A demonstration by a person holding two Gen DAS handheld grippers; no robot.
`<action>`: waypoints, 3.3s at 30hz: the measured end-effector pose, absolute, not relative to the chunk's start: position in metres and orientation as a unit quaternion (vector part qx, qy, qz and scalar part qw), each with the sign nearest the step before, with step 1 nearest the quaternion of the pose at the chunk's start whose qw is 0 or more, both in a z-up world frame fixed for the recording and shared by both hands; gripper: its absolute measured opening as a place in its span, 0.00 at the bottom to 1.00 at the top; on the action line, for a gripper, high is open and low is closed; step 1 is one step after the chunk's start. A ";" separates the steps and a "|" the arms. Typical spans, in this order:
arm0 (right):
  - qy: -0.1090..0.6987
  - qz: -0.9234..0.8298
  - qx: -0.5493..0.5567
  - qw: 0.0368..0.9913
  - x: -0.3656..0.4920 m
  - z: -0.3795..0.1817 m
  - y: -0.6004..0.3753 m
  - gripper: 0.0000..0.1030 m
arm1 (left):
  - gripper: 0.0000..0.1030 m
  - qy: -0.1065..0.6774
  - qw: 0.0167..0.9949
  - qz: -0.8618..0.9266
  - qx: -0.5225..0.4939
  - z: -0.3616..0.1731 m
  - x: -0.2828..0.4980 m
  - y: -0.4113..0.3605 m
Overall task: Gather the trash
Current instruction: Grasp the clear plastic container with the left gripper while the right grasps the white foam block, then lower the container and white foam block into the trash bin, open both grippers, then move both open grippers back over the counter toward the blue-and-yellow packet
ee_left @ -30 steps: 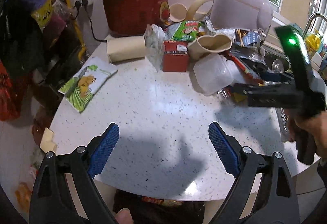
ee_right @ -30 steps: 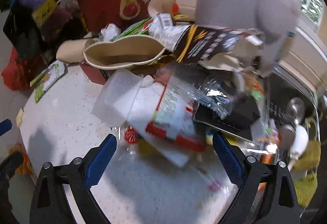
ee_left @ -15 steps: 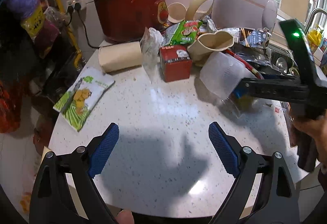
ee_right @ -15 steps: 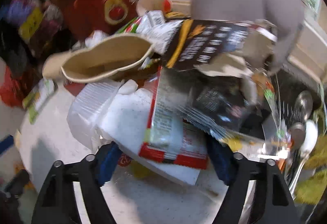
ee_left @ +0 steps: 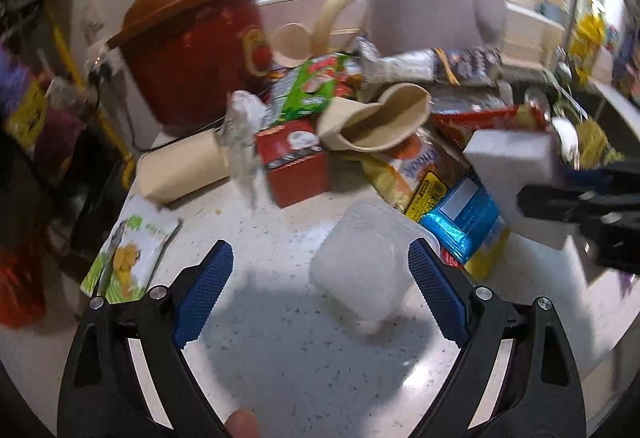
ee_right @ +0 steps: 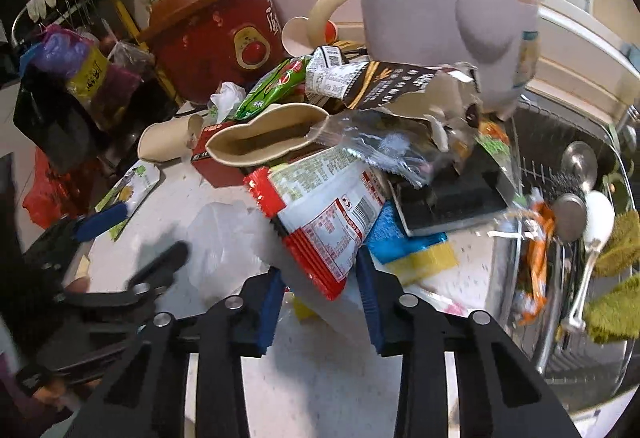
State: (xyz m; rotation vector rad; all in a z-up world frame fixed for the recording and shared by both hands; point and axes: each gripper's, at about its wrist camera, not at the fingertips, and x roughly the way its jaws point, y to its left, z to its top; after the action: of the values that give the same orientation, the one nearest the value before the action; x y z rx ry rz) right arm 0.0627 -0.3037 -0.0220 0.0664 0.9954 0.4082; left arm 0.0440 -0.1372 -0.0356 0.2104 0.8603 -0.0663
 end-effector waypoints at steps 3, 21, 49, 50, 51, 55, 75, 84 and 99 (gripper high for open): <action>0.474 0.198 0.037 0.857 0.049 -0.021 -0.312 0.27 | 0.85 0.421 0.898 -0.048 0.120 -0.044 0.041 -0.148; 0.448 0.205 0.009 0.870 0.029 0.000 -0.310 0.21 | 0.75 0.470 0.880 -0.002 0.068 -0.077 0.056 -0.128; 0.403 0.234 0.041 0.884 -0.086 0.032 -0.284 0.20 | 0.70 0.401 0.915 -0.033 0.040 0.001 -0.087 -0.083; 0.406 0.227 0.045 0.884 -0.102 0.029 -0.281 0.20 | 0.70 0.406 0.911 -0.043 0.052 -0.008 -0.101 -0.080; 0.409 0.223 0.049 0.884 -0.114 0.026 -0.280 0.20 | 0.70 0.409 0.909 -0.047 0.060 -0.014 -0.112 -0.078; 0.446 0.202 0.083 0.868 -0.173 -0.011 -0.264 0.20 | 0.70 0.445 0.890 -0.072 0.070 -0.051 -0.154 -0.060; 0.626 0.152 0.073 0.761 -0.225 -0.299 -0.194 0.50 | 0.71 0.638 0.757 -0.061 0.126 -0.314 -0.216 -0.032; 0.604 0.154 0.070 0.779 -0.225 -0.276 -0.208 0.51 | 0.71 0.642 0.754 -0.081 0.115 -0.311 -0.215 -0.033; 0.591 0.139 0.069 0.792 -0.225 -0.242 -0.222 0.52 | 0.83 0.665 0.736 -0.126 0.022 -0.281 -0.210 -0.020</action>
State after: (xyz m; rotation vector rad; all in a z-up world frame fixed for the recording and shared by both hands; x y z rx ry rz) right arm -0.2252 -0.2225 -0.2415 0.1477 1.2706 0.2984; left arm -0.2105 -0.0196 -0.2814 0.0485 1.4616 -0.2760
